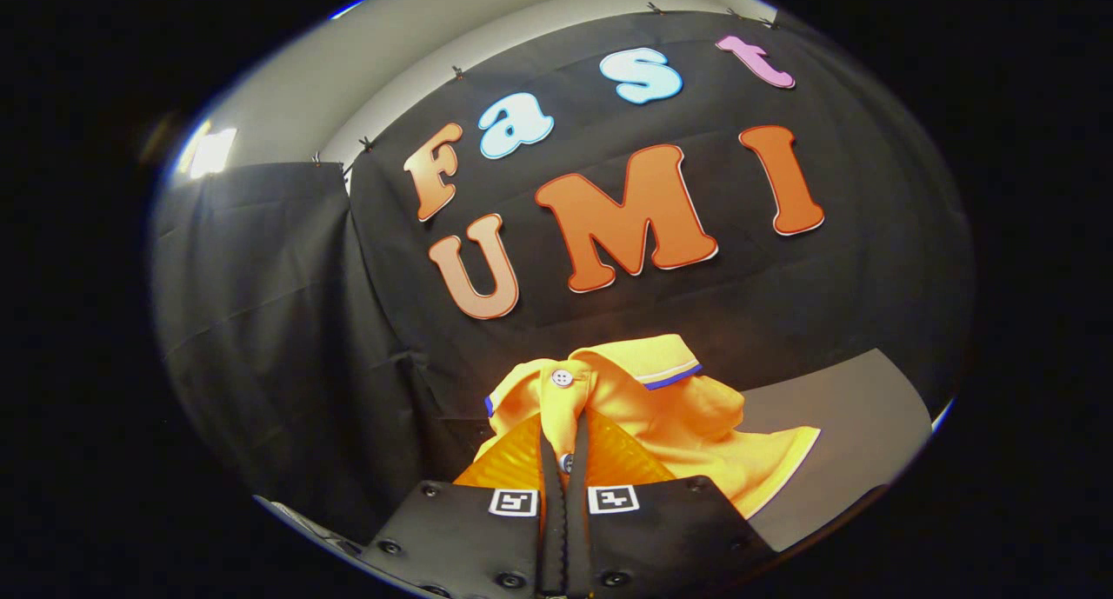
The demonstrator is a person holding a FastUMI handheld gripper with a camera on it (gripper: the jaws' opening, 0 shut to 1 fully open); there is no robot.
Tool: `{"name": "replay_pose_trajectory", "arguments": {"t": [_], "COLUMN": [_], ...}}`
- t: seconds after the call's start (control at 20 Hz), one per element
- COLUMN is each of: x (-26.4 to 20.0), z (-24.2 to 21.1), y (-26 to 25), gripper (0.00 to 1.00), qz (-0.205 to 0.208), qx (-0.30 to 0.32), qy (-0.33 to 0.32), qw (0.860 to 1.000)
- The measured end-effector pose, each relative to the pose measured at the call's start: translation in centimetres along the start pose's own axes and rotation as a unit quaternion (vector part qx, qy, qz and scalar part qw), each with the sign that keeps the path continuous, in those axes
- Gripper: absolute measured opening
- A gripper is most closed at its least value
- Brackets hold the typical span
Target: Put the clothes into the washing machine and then close the washing machine lid.
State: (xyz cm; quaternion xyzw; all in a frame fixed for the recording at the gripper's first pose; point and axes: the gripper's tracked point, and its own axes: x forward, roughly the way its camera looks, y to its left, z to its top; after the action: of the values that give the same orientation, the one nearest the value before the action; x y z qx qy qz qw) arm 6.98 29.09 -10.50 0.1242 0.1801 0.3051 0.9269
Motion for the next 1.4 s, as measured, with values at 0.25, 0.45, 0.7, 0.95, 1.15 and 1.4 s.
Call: {"name": "replay_pose_trajectory", "arguments": {"t": [0.25,0.45,0.7,0.95,1.15,1.4], "x": [5.0,9.0,12.3,14.0,17.3,20.3], "z": [-0.2,-1.7,-6.1,-12.9,-18.8,-24.2], "y": [8.2,13.3,16.3,16.5,15.0,12.5], "gripper": [0.08,0.08,0.08,0.08,0.08,0.08], "qz": [0.026,0.042,0.042,0.020,-0.013,-0.050], "qx": [0.001,0.011,0.042,0.046,0.033,0.024], "qy": [-0.011,-0.010,0.022,0.065,0.118,0.152], "qw": [1.000,0.999,0.998,0.997,0.992,0.987]}}
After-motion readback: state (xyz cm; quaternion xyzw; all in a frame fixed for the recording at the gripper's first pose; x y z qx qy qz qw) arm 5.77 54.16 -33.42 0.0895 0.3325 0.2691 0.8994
